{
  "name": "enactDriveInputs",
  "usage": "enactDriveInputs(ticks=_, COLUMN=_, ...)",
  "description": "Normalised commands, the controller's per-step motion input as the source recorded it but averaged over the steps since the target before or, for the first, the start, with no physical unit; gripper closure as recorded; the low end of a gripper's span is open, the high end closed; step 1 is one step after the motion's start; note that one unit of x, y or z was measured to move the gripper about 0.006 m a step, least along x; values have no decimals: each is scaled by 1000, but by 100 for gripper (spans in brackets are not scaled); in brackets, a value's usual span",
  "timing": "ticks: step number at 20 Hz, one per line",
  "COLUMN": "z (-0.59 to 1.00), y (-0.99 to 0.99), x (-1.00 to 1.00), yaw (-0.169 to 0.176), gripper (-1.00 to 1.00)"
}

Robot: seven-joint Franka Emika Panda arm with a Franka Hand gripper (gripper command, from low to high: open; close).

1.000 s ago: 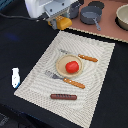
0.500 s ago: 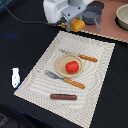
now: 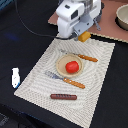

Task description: Interact with the objects in diverse but meaningful ways.

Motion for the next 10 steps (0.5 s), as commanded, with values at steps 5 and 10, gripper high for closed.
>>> enactDriveInputs(ticks=5, z=-312, y=343, x=130, yaw=0, gripper=100)
enactDriveInputs(ticks=10, z=-227, y=422, x=239, yaw=0, gripper=100)
